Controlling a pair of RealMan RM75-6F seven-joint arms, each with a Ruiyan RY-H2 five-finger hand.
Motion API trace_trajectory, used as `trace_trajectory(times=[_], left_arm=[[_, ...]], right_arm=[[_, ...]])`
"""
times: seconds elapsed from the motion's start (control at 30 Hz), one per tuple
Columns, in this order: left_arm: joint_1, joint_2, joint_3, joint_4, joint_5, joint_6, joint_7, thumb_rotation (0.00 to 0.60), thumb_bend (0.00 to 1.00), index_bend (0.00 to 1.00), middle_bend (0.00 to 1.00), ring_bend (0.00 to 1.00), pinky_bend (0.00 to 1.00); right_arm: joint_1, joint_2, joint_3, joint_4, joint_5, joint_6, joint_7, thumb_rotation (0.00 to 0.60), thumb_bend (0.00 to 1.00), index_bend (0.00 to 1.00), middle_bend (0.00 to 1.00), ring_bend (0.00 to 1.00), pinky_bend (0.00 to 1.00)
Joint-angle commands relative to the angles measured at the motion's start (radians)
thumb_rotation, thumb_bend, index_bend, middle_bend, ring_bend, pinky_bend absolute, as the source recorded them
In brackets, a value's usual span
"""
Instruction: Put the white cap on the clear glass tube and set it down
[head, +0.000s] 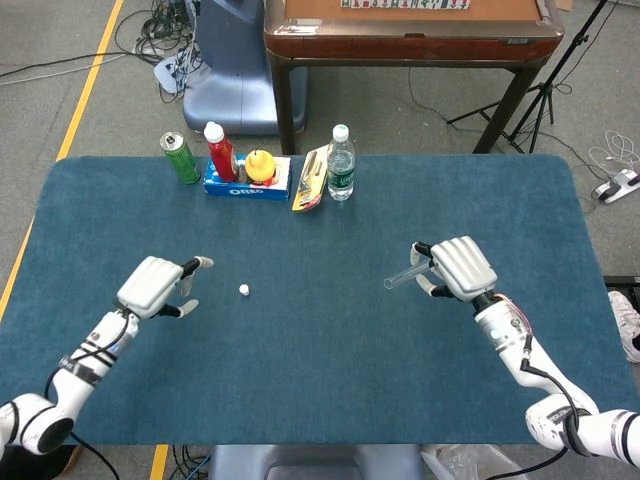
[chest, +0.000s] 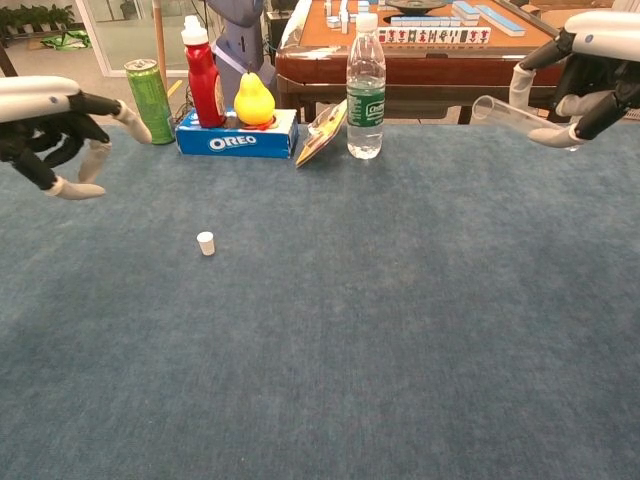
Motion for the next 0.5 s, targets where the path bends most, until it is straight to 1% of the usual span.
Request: trace_trajectory(times=[0.03,0.17,0.27,0.4,0.5], left_arm=[[-0.061,-0.063,-0.013,0.058,-0.048,-0.059,0.038,0.600,0.25,0.28,0.80,0.87,1.00],[-0.108,-0.113,-0.016,0.113,-0.100,-0.104,0.076,0.600,0.25,0.29,0.87,0.93,1.00],[-0.134,-0.143,-0.017,0.139,-0.137,-0.129,0.097,0.600,0.25,0.29,0.89,0.95,1.00],[-0.160,-0.186,-0.004,0.174,-0.164,-0.140,0.133,0.600,0.25,0.32,0.93,0.99,1.00],[-0.175,-0.217,0.006,0.204,-0.184,-0.149,0.157,0.600,0.25,0.34,0.95,1.00,1.00]], right_arm=[[-0.003,0.001,-0.002,-0.002,0.004,-0.001,-0.004,0.600,0.57,0.85,1.00,1.00,1.00],[-0.004,0.000,-0.004,-0.002,0.008,-0.005,-0.007,0.600,0.57,0.86,1.00,1.00,1.00],[-0.005,0.001,-0.006,-0.003,0.009,-0.008,-0.010,0.600,0.57,0.86,1.00,1.00,1.00],[-0.009,0.003,-0.010,-0.006,0.012,-0.009,-0.013,0.600,0.57,0.86,1.00,1.00,1.00],[-0.011,0.004,-0.012,-0.006,0.014,-0.011,-0.013,0.600,0.57,0.86,1.00,1.00,1.00]])
